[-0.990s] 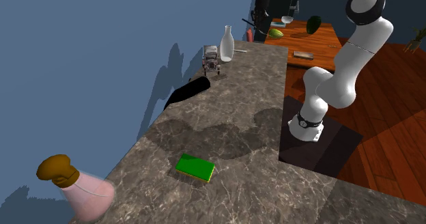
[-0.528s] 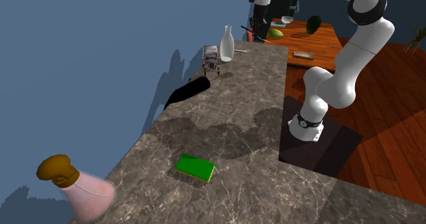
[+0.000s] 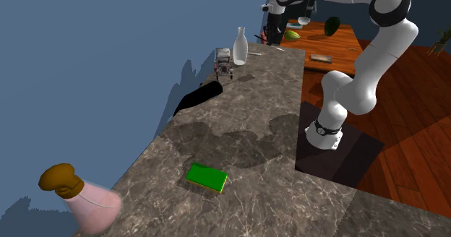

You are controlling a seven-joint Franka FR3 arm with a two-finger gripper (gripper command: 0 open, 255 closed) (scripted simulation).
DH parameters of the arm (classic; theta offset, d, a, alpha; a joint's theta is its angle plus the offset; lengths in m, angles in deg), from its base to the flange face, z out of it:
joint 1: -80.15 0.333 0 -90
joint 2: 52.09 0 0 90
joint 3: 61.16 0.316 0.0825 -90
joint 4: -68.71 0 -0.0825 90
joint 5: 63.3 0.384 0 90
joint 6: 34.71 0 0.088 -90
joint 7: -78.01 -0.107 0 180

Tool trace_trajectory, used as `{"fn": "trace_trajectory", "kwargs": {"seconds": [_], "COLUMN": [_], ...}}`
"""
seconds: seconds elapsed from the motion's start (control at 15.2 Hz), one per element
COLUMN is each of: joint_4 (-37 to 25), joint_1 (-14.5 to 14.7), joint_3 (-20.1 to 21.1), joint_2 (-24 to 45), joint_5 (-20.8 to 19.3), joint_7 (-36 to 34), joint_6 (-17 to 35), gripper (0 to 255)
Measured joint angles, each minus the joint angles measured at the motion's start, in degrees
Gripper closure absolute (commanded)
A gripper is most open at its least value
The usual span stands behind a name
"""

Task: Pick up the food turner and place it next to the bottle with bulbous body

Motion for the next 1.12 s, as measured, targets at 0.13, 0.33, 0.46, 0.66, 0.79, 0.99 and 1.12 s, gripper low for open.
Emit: {"fn": "trace_trajectory", "kwargs": {"seconds": [0.13, 0.33, 0.46, 0.66, 0.79, 0.99, 1.12], "joint_4": [1.30, 3.87, 5.25, 7.29, 8.28, 9.98, 11.27], "joint_1": [0.04, -0.12, 0.02, 0.12, 0.69, 1.00, 1.49], "joint_3": [-0.49, -0.95, -1.64, -2.56, -3.58, -4.59, -5.66], "joint_2": [0.05, -0.09, 0.11, 0.29, 0.90, 1.27, 1.80], "joint_5": [-0.13, -0.53, -0.61, -0.82, -0.59, -0.63, -0.50], "joint_7": [0.04, -0.18, -0.08, 0.06, 0.27, 0.46, 0.70], "joint_6": [1.40, 3.89, 5.50, 7.81, 9.37, 11.47, 13.26], "gripper": [255, 255, 255, 255, 255, 255, 255]}}
